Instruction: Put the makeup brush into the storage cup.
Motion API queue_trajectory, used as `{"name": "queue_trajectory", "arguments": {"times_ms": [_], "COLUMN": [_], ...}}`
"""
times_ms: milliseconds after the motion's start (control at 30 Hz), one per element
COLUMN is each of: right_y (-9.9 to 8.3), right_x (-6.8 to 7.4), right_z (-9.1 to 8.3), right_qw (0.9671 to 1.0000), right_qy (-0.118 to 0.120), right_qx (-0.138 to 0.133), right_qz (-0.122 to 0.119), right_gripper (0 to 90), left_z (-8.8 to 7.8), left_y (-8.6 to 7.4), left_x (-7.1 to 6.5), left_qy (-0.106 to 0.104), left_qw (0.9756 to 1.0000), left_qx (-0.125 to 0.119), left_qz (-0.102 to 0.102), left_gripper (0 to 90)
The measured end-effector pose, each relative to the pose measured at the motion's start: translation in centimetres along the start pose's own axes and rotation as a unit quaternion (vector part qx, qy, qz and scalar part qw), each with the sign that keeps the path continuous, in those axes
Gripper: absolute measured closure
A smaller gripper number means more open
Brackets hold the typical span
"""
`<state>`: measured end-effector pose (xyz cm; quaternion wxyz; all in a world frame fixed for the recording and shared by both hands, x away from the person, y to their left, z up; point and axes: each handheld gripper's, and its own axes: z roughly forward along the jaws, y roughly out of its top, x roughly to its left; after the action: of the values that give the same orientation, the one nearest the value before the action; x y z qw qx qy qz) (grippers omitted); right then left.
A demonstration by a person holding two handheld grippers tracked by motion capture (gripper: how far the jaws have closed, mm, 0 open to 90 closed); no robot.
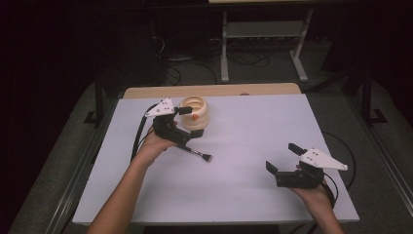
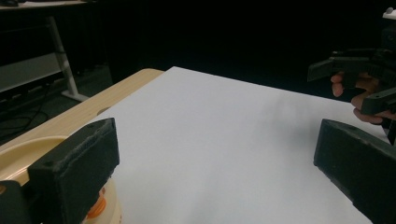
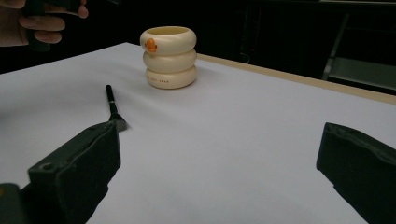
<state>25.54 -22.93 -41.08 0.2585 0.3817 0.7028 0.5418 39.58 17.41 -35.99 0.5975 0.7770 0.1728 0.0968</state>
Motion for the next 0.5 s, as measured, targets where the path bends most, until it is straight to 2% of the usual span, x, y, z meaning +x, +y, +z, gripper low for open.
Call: {"name": "queue_trajectory", "arguments": {"times_ms": [200,500], "right_y": [-0.04,-0.08], "right_x": [-0.07,0.01], "right_z": [0.02,-0.04], "right_qw": [1.0,1.0], "right_qy": [-0.001,-0.002], "right_qx": [0.0,0.002], "right_qz": [-0.002,-0.001], "right_gripper": [0.0,0.0], "left_z": [-0.01,0.23], "left_y": [-0.14,-0.03], "left_x": [0.27,0.0], "left_qy": [0.001,-0.002], "left_qw": [1.0,0.9995], "left_qx": [0.004,0.029], "left_qz": [-0.001,0.011], "left_gripper": [0.0,0.0]}}
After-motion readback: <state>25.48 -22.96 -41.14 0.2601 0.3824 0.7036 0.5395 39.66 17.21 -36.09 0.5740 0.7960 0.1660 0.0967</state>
